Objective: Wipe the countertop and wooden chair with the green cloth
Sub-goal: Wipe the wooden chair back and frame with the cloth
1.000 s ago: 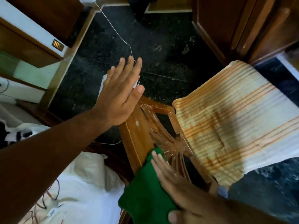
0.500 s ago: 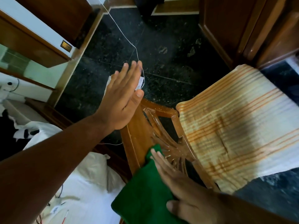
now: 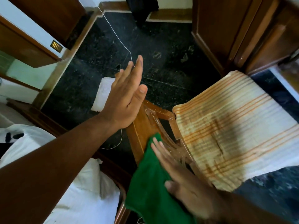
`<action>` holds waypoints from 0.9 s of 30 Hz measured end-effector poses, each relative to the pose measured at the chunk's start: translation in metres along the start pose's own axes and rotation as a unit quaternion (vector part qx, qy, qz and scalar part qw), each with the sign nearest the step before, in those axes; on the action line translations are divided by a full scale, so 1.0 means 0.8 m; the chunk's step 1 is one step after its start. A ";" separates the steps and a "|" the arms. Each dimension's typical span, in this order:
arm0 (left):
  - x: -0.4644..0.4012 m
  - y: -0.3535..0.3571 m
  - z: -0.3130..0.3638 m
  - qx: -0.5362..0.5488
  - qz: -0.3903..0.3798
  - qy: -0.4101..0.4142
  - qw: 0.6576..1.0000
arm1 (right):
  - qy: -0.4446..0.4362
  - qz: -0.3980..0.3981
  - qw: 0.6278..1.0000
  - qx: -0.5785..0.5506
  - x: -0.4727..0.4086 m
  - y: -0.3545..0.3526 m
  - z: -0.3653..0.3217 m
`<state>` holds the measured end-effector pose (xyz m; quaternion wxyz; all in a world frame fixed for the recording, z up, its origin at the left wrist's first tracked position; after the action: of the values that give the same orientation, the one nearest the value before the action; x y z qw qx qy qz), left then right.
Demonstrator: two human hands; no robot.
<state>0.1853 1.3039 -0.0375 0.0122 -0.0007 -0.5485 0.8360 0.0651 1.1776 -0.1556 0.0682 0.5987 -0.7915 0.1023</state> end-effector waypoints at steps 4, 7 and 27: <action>0.000 -0.003 -0.004 0.038 0.025 0.008 0.999 | -0.016 0.030 0.999 0.008 0.056 -0.005 -0.057; 0.002 -0.008 -0.007 0.103 0.021 0.020 0.994 | 0.053 0.073 0.984 0.154 0.034 -0.009 -0.093; 0.117 0.010 0.079 -0.114 -0.099 0.367 0.918 | 0.297 0.284 0.864 0.291 0.075 -0.007 -0.094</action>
<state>0.0902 1.2444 -0.0185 0.2953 -0.2543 -0.5943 0.7035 0.0533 1.1383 -0.0685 0.0908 0.2819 -0.8038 0.5160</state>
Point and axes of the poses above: each hand's wrist, its own x-axis away from the middle knuckle, its own y-axis out of the palm, z = x × y, the point moved 10 cm from there along -x, towards the middle knuckle, and after that the axes turned 5 degrees about -z, right-handed, at the moved point
